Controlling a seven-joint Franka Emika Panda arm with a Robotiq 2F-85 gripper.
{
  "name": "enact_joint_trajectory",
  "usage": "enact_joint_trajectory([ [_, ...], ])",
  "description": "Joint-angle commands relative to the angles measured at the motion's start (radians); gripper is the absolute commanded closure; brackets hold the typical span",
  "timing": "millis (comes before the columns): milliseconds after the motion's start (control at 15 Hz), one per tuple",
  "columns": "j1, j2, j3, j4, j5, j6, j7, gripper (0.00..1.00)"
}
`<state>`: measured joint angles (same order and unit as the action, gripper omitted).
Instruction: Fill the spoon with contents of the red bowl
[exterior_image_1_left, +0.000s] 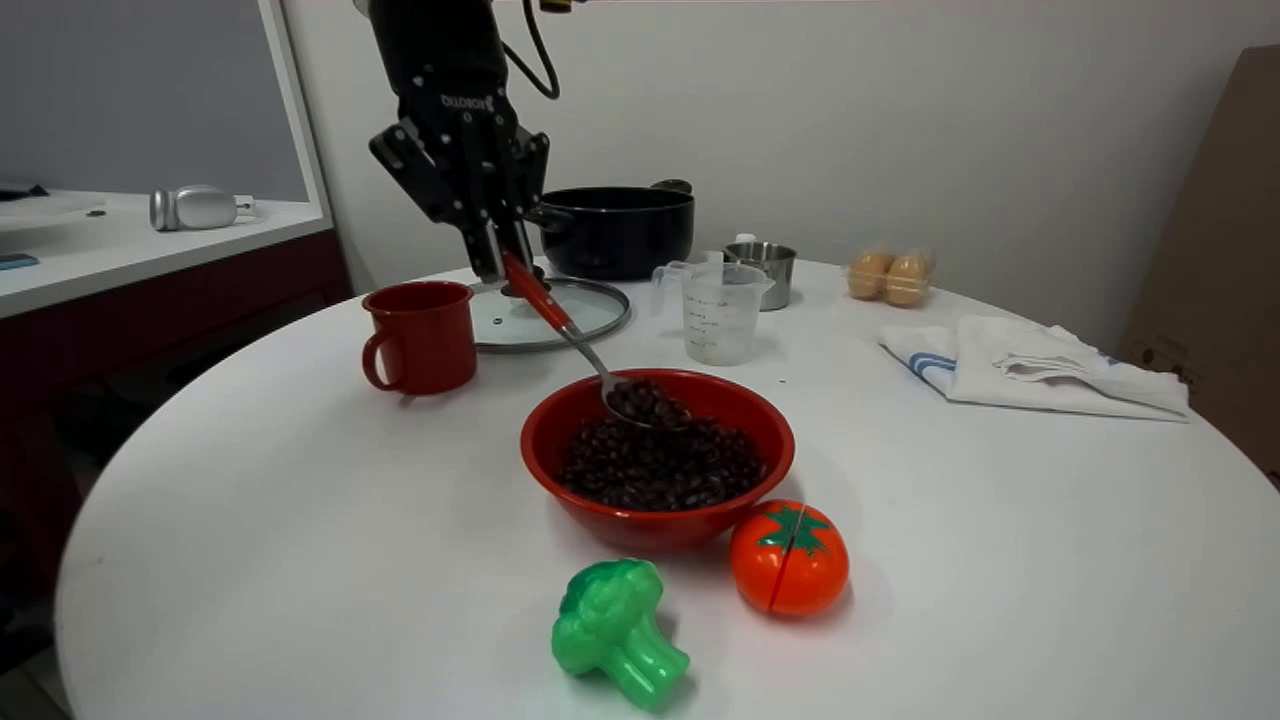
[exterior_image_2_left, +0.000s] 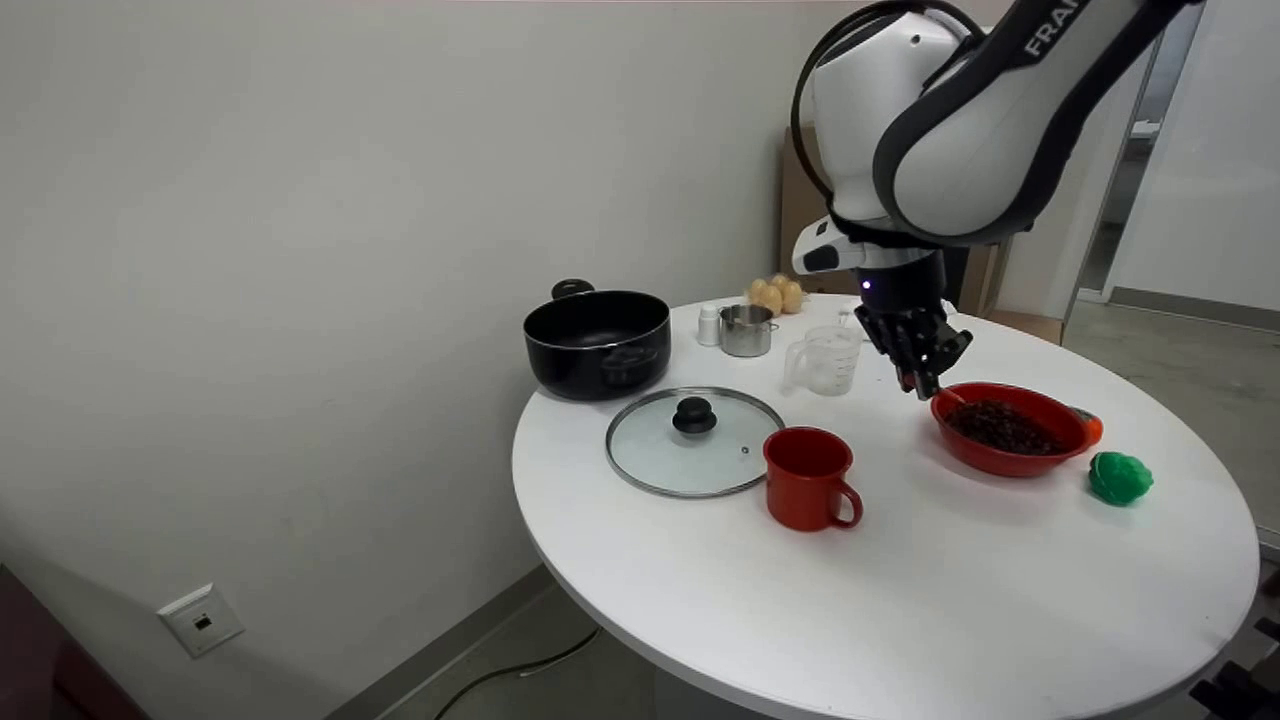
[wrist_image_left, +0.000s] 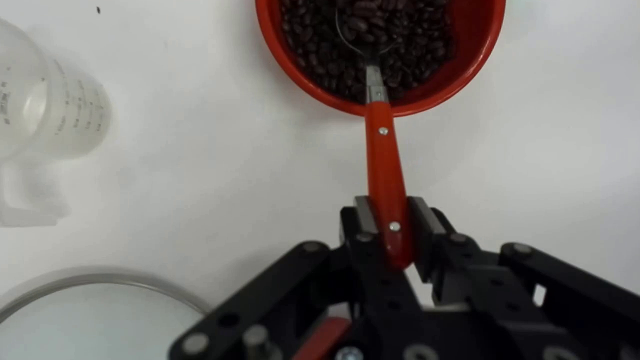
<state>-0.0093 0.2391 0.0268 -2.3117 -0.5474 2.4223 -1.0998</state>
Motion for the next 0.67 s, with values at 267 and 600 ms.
enact_joint_trajectory([
  [267,-0.044,0.126,0.024,0.094,0.166,0.045,-0.083,0.95],
  [600,-0.078,0.141,0.034,0.14,0.278,0.034,-0.126,0.95],
])
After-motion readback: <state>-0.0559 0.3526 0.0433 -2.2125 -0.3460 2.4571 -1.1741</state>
